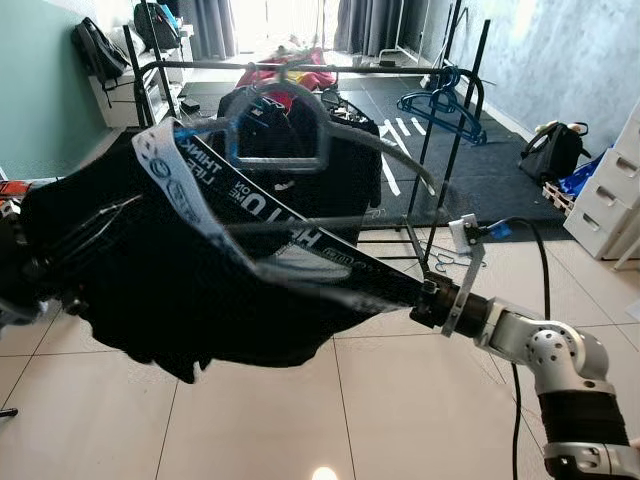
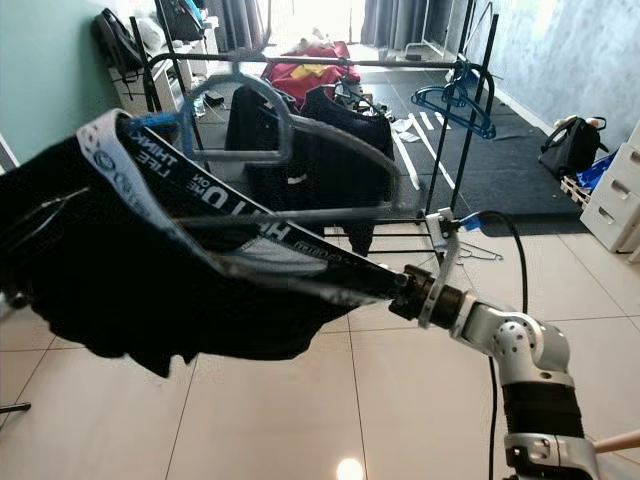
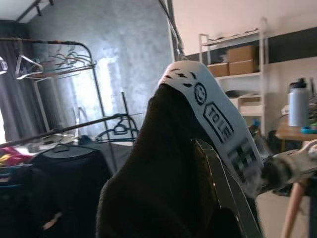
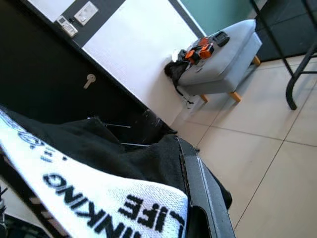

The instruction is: Hang hanger

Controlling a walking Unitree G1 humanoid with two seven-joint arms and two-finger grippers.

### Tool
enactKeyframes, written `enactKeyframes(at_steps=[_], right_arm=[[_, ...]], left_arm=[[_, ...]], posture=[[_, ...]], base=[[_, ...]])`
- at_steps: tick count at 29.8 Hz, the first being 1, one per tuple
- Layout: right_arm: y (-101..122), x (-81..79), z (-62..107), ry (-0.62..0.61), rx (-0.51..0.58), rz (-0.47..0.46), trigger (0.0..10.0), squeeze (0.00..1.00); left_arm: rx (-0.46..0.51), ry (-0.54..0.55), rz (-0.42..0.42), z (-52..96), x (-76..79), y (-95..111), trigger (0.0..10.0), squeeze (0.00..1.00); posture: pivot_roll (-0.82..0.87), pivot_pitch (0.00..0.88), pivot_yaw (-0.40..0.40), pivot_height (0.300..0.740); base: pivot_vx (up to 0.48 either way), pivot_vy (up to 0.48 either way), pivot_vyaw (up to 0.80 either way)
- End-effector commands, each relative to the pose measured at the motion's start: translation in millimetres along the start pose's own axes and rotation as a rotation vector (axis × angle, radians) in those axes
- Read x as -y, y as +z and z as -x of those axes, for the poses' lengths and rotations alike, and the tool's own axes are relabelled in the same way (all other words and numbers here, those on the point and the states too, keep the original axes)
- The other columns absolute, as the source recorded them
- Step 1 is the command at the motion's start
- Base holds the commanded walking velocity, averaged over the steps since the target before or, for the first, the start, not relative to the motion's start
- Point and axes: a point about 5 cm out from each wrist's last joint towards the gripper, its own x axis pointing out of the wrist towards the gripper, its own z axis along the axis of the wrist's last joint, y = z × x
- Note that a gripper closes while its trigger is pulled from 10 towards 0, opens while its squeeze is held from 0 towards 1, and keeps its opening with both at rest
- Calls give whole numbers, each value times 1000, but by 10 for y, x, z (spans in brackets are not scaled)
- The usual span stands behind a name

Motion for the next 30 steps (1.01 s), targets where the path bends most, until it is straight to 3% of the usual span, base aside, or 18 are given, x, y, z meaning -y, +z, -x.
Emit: enactKeyframes(at_steps=[1,5,10,13,20,30], right_arm=[[33,49,52,-44,14,-30,0,0],[102,93,12,-109,62,-69,0,0],[151,153,-9,-157,103,-87,0,0],[194,285,-4,-254,161,-131,0,0],[233,310,-11,-290,184,-161,0,0],[192,261,-53,-272,132,-167,0,0]], left_arm=[[7,51,-101,49,-79,102,0,0],[-44,-4,-182,33,-6,95,0,0],[-60,-50,-160,37,45,65,0,0],[-84,-100,-115,93,92,-1,0,0],[-117,-148,-117,123,124,-50,0,0],[-116,-53,-240,92,-23,-22,0,0]], posture=[[-72,6,-6,740],[-66,9,-7,740],[-64,10,-10,740],[-59,12,-12,740],[-60,15,-13,740],[-67,15,-8,740]], base=[[0,0,0],[0,0,0],[0,0,0],[0,0,0],[0,0,0],[0,0,0]])
